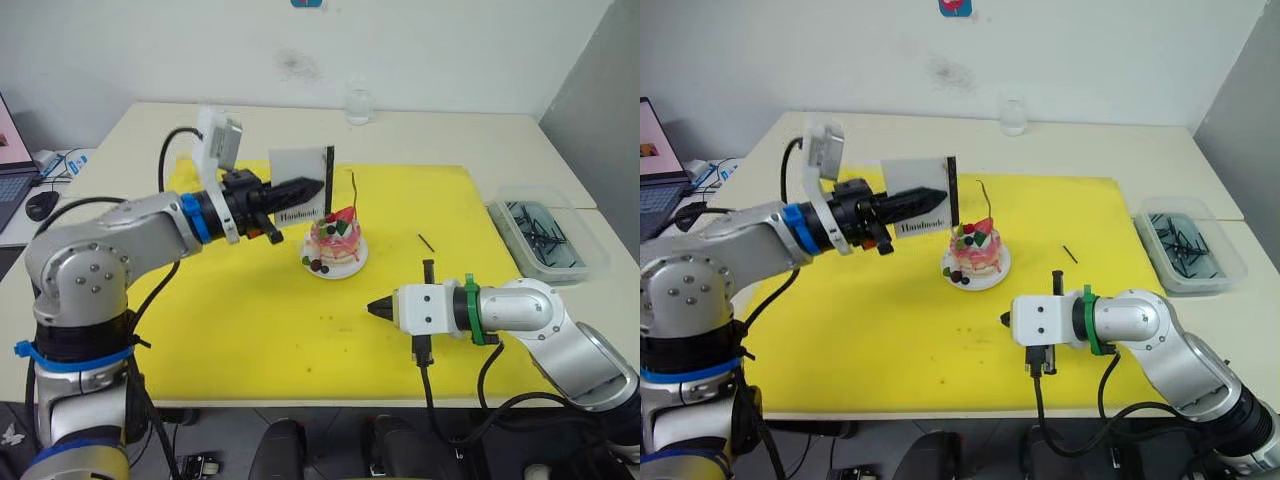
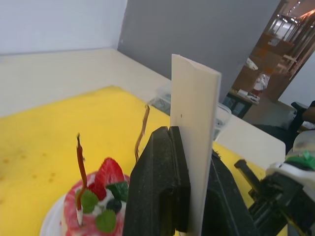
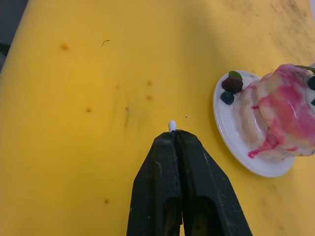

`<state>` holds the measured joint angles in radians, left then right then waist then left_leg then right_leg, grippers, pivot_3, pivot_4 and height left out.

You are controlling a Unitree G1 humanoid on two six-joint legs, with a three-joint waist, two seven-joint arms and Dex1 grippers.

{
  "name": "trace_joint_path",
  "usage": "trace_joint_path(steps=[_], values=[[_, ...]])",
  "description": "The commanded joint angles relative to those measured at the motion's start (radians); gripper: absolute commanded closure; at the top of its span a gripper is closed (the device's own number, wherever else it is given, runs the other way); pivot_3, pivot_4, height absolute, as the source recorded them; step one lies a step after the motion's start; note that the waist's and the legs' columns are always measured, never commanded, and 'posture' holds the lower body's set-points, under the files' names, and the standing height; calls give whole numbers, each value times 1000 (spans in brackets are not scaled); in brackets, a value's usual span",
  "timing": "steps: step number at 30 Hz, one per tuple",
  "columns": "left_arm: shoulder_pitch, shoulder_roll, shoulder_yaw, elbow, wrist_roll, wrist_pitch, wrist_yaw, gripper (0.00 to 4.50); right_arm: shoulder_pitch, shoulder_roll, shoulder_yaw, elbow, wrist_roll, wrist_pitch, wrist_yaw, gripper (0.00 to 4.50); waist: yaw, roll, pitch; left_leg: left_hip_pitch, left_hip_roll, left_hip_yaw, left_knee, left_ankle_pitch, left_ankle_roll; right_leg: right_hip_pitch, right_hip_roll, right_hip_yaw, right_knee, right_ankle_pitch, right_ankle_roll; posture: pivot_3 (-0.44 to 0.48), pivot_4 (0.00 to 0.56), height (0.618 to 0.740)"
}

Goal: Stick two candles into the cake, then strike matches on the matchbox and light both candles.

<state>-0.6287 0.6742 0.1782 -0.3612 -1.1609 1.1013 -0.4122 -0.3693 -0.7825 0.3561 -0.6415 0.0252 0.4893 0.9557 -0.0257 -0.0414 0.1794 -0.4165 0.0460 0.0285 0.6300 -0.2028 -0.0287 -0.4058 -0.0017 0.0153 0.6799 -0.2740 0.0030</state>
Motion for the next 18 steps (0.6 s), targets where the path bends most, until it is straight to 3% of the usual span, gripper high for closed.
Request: trace_joint_path(steps=[1, 18], values=[[41, 16, -30, -73, 27, -14, -35, 4500, -2, 2, -44, -48, 19, 22, -12, 4463, 0, 0, 0, 0, 0, 0, 0, 0, 0, 0, 0, 0, 0, 0, 0, 0, 150, 740], [149, 15, -93, -114, 156, -68, -125, 4500, 20, 25, -111, -98, 81, 155, -77, 4463, 1, 0, 0, 0, 0, -1, 0, 0, -1, 0, 0, 0, 0, 0, 0, 0, 150, 740]])
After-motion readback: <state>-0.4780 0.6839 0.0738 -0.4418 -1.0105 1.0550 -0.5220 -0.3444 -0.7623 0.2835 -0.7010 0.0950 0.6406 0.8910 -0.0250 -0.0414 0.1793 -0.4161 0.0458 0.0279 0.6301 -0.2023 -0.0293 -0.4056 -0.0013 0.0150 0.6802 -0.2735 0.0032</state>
